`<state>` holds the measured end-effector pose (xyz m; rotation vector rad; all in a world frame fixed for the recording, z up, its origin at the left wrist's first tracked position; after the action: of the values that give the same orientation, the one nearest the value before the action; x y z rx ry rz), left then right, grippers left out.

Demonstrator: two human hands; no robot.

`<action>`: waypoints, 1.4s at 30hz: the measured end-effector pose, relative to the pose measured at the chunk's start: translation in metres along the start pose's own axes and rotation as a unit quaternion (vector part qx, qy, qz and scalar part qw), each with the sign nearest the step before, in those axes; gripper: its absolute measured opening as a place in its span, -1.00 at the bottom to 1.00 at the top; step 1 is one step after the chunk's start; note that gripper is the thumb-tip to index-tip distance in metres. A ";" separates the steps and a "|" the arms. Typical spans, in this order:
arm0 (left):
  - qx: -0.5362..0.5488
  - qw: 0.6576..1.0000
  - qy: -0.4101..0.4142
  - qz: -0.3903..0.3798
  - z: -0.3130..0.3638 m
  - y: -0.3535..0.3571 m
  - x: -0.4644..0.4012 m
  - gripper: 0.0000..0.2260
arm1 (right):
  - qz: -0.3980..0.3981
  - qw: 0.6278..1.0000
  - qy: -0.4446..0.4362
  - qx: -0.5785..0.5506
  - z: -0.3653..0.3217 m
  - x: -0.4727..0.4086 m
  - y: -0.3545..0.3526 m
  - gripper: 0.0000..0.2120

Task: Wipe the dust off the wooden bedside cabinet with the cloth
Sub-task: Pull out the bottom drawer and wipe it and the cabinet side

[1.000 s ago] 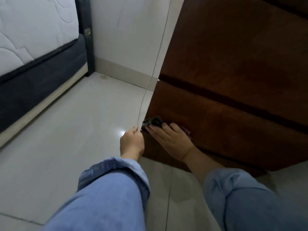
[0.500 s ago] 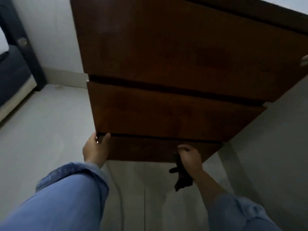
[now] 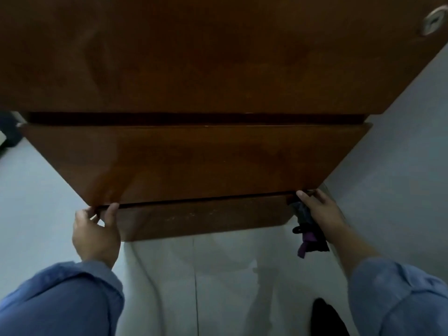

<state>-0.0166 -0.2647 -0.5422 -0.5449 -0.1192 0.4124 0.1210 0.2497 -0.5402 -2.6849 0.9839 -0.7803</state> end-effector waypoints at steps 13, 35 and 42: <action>-0.062 0.998 -0.005 -0.031 0.007 -0.004 -0.008 -0.63 | 0.018 0.998 -0.065 -0.017 -0.007 -0.004 0.002 -0.71; -0.121 0.988 -0.066 -0.065 0.007 -0.019 0.012 -0.53 | -0.019 0.989 0.088 -0.114 0.028 0.035 0.019 -0.23; -0.046 0.992 -0.087 -0.080 0.002 -0.019 0.023 -0.55 | 0.016 0.953 0.150 -0.262 0.045 0.069 0.014 -0.84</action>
<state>0.0108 -0.2688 -0.5305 -0.5854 -0.3483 0.2979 0.1813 0.1940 -0.5549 -3.0266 1.4856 -1.0740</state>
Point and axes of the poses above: each hand's wrist, its own x-axis away from the middle knuckle, its own y-axis out of the palm, z = x × y, the point moved 9 cm from there along -x, towards the middle knuckle, and after that the axes turned 3 degrees about -z, right-handed, at the moved point
